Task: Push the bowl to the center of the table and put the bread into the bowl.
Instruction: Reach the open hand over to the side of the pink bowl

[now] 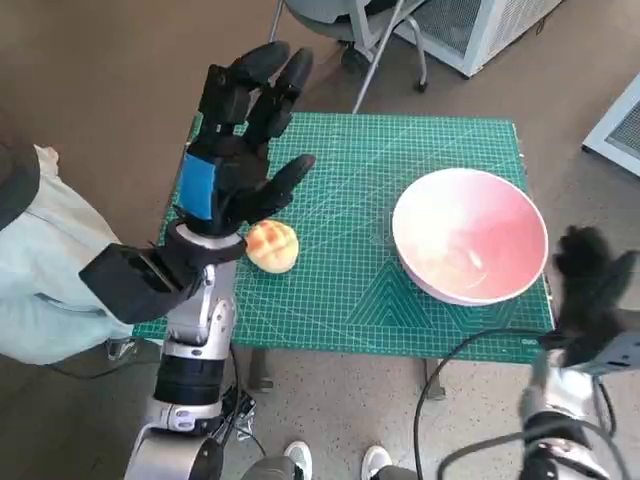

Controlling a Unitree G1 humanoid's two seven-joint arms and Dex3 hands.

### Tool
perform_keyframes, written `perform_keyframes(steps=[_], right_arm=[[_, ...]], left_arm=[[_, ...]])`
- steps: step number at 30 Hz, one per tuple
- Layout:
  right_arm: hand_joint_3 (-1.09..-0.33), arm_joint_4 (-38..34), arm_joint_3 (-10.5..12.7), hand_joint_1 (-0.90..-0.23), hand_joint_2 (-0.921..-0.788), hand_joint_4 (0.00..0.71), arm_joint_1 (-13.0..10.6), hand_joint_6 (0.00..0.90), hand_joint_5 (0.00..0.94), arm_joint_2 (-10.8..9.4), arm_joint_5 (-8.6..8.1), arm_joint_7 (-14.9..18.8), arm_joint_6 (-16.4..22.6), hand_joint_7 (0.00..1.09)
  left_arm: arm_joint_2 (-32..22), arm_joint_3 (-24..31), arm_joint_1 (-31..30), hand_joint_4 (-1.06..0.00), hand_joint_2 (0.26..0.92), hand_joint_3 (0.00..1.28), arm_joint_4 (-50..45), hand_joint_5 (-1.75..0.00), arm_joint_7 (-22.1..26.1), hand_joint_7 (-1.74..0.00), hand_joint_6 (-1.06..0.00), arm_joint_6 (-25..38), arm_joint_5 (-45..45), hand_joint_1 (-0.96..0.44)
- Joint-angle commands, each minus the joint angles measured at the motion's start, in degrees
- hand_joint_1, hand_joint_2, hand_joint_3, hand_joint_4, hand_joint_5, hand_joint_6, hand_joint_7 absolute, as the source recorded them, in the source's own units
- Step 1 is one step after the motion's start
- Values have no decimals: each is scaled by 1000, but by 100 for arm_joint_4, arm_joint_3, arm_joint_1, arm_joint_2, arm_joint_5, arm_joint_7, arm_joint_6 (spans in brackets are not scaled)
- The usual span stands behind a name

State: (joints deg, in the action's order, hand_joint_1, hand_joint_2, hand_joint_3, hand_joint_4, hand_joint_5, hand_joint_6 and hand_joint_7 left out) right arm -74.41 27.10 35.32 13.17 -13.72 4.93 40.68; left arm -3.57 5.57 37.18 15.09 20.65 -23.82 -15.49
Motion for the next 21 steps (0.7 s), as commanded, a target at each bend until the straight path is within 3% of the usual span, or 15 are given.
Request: perform_keyframes(steps=[1,5,7,13,17,21], right_arm=[[-798,-108,30,-415,-921,243,73,215,4,-292,-44,-50,-297,323],[-811,-126,-38,-406,-921,222,220,164,1,-434,54,-218,-436,397],[-818,-129,-44,-407,-921,210,304,110,1,-494,74,-282,-484,484],[-822,-124,114,-424,-921,217,630,48,6,-741,-101,-277,-555,631],[-819,-137,220,-430,-921,228,876,47,10,-864,-198,-251,-651,661],[-819,-149,188,-422,-921,223,1096,45,7,-944,-153,-409,-727,671]], left_arm=[[-102,20,-96,-274,921,289,-58,-53,12,-856,-6,-37,59,-464],[-164,18,-151,-271,921,289,-111,-50,-2,-847,-4,-51,82,-461],[-190,25,-177,-271,921,289,-120,-49,-2,-829,-9,-61,85,-463],[-251,53,-263,-271,921,286,-172,-41,1,-776,-34,-87,67,-466],[-299,72,-327,-273,921,282,-205,-35,-17,-737,-55,-113,81,-462],[-341,87,-405,-278,921,279,-265,-29,-41,-692,-77,-111,81,-462]])
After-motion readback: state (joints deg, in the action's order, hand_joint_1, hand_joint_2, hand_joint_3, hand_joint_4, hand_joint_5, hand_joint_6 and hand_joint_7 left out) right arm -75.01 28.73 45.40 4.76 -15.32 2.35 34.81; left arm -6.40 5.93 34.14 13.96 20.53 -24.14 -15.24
